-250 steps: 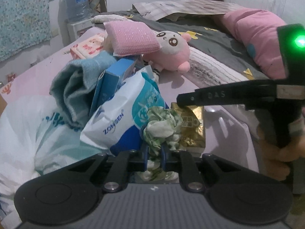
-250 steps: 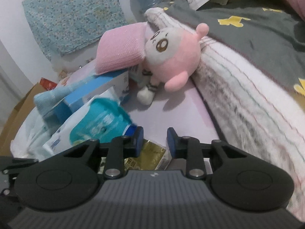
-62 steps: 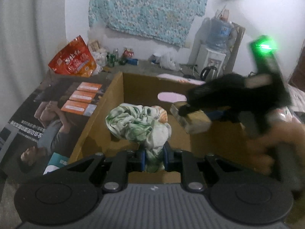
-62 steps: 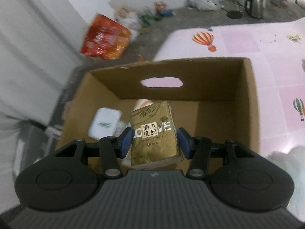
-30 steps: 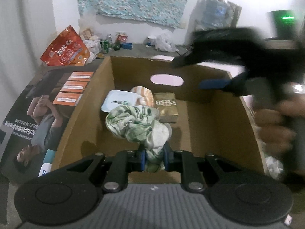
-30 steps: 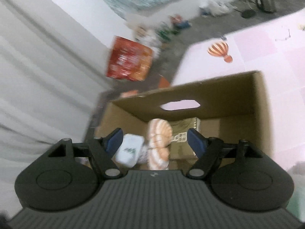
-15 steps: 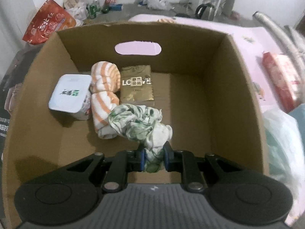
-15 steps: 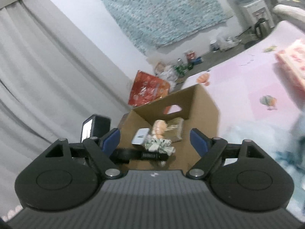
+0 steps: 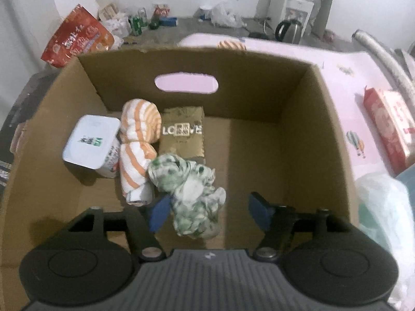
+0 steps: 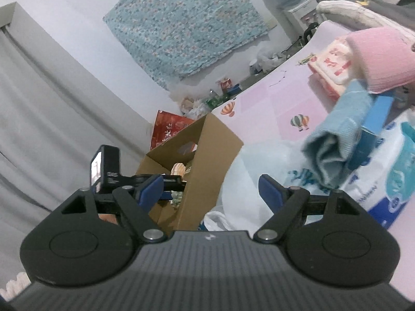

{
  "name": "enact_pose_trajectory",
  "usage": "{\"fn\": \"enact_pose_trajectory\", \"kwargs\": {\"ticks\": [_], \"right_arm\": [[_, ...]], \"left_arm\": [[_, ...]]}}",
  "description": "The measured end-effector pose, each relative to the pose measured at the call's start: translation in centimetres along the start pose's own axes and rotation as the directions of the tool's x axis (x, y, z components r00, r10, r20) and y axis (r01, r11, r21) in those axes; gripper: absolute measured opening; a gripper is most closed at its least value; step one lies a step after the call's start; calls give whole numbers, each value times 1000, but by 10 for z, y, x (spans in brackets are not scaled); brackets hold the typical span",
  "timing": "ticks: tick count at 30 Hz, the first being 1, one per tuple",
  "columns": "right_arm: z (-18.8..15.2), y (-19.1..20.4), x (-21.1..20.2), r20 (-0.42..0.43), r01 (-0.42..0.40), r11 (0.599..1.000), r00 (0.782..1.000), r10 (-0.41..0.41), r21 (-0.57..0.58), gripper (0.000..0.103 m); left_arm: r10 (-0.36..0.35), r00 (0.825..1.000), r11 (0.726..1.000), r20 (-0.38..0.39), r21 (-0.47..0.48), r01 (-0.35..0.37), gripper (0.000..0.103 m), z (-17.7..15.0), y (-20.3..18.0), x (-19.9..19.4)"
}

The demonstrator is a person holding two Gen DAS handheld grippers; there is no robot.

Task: Organize soft objects
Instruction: 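Open both tools to drop the scrunchie and gold pack into the box, then move both tools back to the pile on the bed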

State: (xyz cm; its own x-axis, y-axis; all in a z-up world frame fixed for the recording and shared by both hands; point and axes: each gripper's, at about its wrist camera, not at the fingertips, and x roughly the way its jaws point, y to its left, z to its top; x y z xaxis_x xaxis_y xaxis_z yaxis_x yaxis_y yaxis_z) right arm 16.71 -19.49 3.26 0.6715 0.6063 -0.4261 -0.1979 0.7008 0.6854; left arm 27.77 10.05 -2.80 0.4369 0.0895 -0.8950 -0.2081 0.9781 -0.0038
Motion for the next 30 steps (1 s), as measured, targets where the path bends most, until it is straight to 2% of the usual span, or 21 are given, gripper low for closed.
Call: {"fn": "enact_pose_trajectory", "kwargs": {"ticks": [3, 8, 12, 16, 20, 24, 27, 30], "right_arm": [[-1, -5, -9, 18, 5, 1000, 1000, -5, 5, 81], [-4, -22, -35, 60, 19, 999, 998, -21, 35, 81], [-8, -46, -64, 117, 59, 996, 991, -67, 65, 81], [-16, -80, -90, 149, 116, 985, 980, -135, 126, 81], [-30, -117, -112, 154, 155, 967, 970, -187, 200, 81], [-43, -142, -117, 128, 160, 953, 972, -198, 258, 81], [-52, -158, -113, 107, 147, 945, 977, -184, 292, 81], [-58, -168, -109, 102, 137, 939, 979, -177, 317, 81]], "left_arm": [[6, 999, 1000, 37, -7, -6, 76, -2, 2, -17], [-23, 995, 1000, 93, -4, 24, 77, -12, 3, -49], [-64, 984, 998, 165, 23, 61, 78, -27, -3, -84], [-103, 960, 993, 261, 88, 82, 82, -50, -17, -124], [-164, 926, 978, 339, 180, 107, 90, -79, -42, -159], [-254, 895, 945, 366, 292, 148, 95, -108, -79, -176], [-330, 882, 902, 336, 388, 190, 95, -126, -114, -176], [-382, 877, 841, 291, 503, 199, 95, -144, -157, -168]]}}
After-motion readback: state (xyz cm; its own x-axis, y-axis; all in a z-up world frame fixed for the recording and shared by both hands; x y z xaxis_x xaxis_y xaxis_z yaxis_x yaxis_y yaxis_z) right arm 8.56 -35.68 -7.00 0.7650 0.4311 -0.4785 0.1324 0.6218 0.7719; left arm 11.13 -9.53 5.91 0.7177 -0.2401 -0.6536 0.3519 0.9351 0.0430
